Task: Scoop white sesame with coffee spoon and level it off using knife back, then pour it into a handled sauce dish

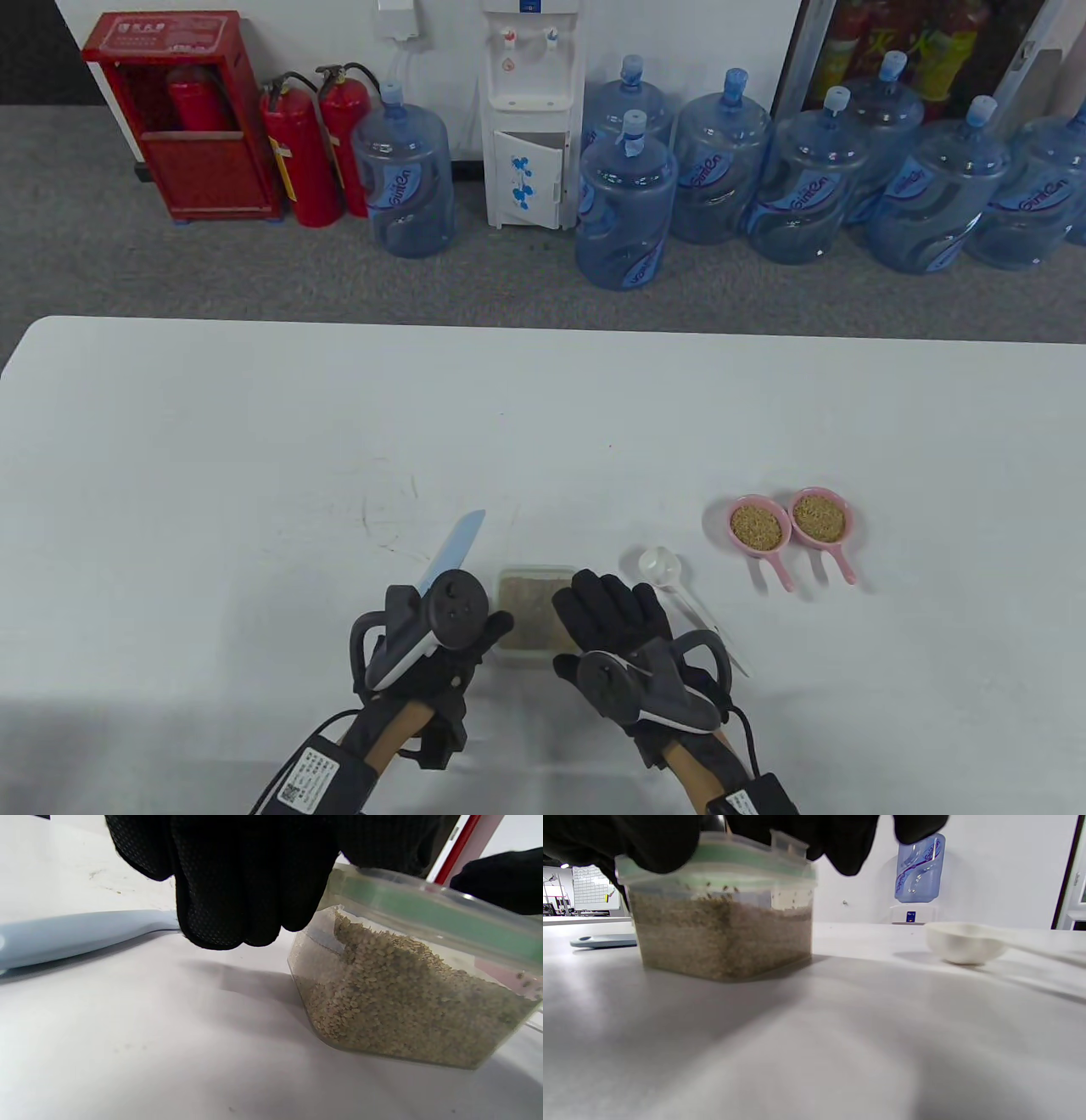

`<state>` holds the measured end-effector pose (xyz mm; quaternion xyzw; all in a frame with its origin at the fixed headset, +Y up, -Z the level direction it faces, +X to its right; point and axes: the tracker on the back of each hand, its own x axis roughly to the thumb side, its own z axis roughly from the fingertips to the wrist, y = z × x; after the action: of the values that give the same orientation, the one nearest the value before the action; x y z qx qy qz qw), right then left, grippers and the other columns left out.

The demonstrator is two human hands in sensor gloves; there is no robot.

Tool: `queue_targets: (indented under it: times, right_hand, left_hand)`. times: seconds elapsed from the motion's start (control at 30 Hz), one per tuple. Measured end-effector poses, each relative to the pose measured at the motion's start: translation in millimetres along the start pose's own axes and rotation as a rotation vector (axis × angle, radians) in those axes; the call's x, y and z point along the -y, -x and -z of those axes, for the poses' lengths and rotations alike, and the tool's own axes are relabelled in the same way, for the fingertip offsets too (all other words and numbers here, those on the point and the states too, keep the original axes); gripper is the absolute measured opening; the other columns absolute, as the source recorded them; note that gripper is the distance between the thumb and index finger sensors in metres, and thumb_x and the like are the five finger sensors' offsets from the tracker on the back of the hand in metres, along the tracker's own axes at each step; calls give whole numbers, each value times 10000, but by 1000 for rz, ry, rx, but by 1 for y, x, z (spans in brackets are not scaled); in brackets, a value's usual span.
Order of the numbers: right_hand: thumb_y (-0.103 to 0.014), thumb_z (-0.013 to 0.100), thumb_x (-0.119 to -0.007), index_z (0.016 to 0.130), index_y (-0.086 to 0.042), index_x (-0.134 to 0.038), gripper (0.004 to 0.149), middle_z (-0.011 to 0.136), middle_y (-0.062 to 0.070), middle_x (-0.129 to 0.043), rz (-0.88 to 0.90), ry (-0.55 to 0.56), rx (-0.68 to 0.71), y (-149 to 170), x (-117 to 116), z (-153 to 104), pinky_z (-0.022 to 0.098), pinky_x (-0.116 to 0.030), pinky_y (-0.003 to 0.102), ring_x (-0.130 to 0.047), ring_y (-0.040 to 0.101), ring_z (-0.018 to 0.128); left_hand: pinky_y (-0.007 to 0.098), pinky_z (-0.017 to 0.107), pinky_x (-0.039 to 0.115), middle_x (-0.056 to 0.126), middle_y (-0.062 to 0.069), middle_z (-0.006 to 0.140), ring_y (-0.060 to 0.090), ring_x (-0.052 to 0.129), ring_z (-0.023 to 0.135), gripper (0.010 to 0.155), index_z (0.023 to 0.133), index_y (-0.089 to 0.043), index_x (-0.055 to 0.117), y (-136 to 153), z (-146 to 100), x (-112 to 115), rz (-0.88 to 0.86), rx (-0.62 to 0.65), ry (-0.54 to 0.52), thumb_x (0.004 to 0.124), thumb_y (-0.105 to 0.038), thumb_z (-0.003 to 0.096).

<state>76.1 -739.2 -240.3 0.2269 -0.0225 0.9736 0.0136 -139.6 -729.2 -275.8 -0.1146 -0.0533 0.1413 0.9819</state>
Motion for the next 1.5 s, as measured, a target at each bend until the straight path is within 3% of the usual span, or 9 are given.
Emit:
queue_targets:
  times: [0.27, 0.5, 0.73, 0.87, 1.0, 1.17, 1.3, 1.5]
  right_hand:
    - [-658, 554, -606, 1165, -121, -572, 814, 1215, 192, -536, -84, -2, -75, 4, 10, -5, 753, -443, 692, -650, 420, 1065]
    - [-630, 567, -594, 1097, -9, -634, 817, 1096, 287, -672, 181, -43, -159, 9, 2, -1, 717, -548, 670, -802, 430, 913]
    - [-544, 595, -601, 1071, 66, -629, 774, 1027, 341, -706, 312, -72, -204, 8, -2, 1, 695, -596, 651, -858, 402, 827]
    - [-521, 595, -608, 1061, 67, -636, 751, 1013, 328, -729, 373, -83, -206, 12, -4, 1, 692, -614, 638, -873, 380, 818]
    - [-569, 590, -600, 1090, 31, -625, 782, 1060, 309, -699, 371, -123, -196, 18, -2, 2, 702, -597, 648, -850, 393, 859]
    - [-580, 594, -573, 1154, -22, -542, 791, 1151, 284, -579, 365, -195, -172, 26, 8, -3, 718, -573, 654, -750, 428, 957]
    - [-568, 593, -579, 1164, -71, -545, 758, 1178, 241, -564, 288, -83, -149, 32, 27, -11, 738, -560, 643, -718, 418, 997]
    - [-566, 586, -584, 1188, -199, -500, 710, 1247, 127, -456, 223, 324, -196, 41, 59, -33, 792, -474, 619, -559, 396, 1101]
  left_hand:
    - [570, 745, 667, 937, 101, 917, 326, 1022, 810, 488, 877, -147, 873, -4, -2, 1, 62, 4, -21, 740, -478, 543]
    - [571, 746, 666, 935, 104, 919, 325, 1021, 811, 492, 880, -142, 869, -5, -4, 1, 80, 7, -32, 730, -475, 546]
    - [570, 747, 666, 933, 107, 918, 326, 1021, 810, 493, 881, -140, 865, -6, -4, 1, 81, 19, -35, 724, -474, 547]
    - [569, 745, 669, 933, 108, 917, 327, 1020, 810, 493, 880, -138, 864, -5, -4, 2, 69, 23, -33, 725, -475, 547]
    - [561, 746, 668, 925, 94, 926, 318, 1014, 817, 512, 888, -157, 857, -3, -4, 2, 70, 27, -34, 718, -509, 543]
    - [575, 763, 632, 831, 91, 1029, 353, 920, 925, 610, 976, -177, 789, 7, -5, 0, 76, 17, -32, 674, -580, 533]
    - [582, 769, 621, 785, 97, 1072, 370, 877, 972, 640, 1014, -178, 752, 16, -12, -19, 106, 4, -172, 656, -589, 532]
    - [600, 803, 549, 548, 103, 1217, 433, 604, 1139, 746, 1160, -229, 501, 41, -30, -55, 128, -6, -471, 619, -604, 527]
